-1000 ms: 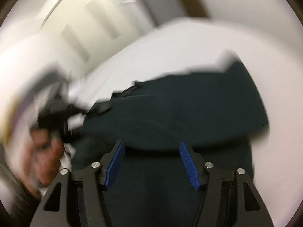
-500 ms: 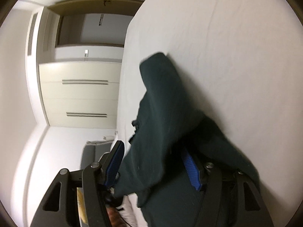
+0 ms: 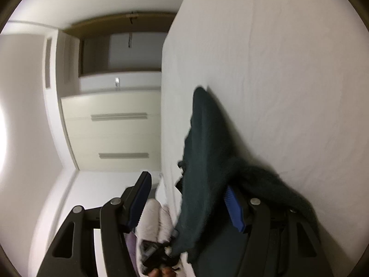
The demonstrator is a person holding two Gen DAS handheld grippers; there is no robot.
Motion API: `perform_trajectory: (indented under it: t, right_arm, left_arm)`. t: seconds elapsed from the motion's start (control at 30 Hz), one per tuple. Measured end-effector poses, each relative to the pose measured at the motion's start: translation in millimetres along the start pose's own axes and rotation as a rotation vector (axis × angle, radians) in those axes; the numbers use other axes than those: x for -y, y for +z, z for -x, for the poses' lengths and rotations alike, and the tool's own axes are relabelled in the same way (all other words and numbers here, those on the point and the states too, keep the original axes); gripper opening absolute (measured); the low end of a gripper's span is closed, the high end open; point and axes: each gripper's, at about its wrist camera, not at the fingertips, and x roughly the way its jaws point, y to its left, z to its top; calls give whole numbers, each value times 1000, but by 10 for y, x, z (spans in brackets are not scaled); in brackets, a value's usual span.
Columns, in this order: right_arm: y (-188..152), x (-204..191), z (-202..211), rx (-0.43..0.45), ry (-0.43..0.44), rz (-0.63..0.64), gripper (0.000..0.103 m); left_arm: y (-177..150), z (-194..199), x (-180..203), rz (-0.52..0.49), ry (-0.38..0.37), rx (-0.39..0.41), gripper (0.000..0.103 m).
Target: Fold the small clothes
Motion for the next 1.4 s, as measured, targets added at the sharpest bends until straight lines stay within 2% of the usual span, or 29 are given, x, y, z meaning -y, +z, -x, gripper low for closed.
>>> perform_trajectory:
  t: [0.17, 0.23, 0.3, 0.4, 0.5, 0.57, 0.63, 0.83, 1.03, 1.2, 1.33, 1.4]
  right_arm:
    - [-3, -15, -30, 1, -2, 8, 65]
    - [-18, -35, -105, -27, -10, 27, 69]
    - [-34, -100, -217, -55, -20, 53, 70]
    - [10, -145, -309, -47, -44, 85, 71]
    - [163, -91, -283, -4, -55, 63, 65]
    - [234, -19, -265, -6, -41, 21, 60]
    - [252, 5, -256, -12, -35, 31, 56]
    - [190, -25, -274, -57, -41, 100, 56]
    - [10, -83, -41, -113, -77, 138, 64]
    - [-203, -122, 306, -169, -142, 157, 66]
    - [-270, -406, 447, -151, -89, 240, 68]
    - [-201, -605, 358, -152, -15, 278, 68]
  left_arm:
    - [-61, -56, -201, 7, 30, -20, 7]
    - [-80, -80, -242, 10, 23, -13, 7]
    - [-87, -56, -257, 21, 17, -7, 7]
    - [-94, -44, -225, 5, 32, -9, 7]
    - [-123, -8, -188, -4, 30, -4, 7]
    - [-156, 31, -180, -8, 22, -7, 7]
    - [-169, 46, -179, -6, 17, -3, 7]
    - [-176, 116, -258, 12, -19, 9, 8]
    - [-191, 207, -290, 11, -11, 15, 8]
    - [-198, 253, -245, -6, 19, 8, 9]
    - [-226, 263, -174, -34, 61, 15, 9]
    - [-241, 275, -144, -44, 79, 18, 9]
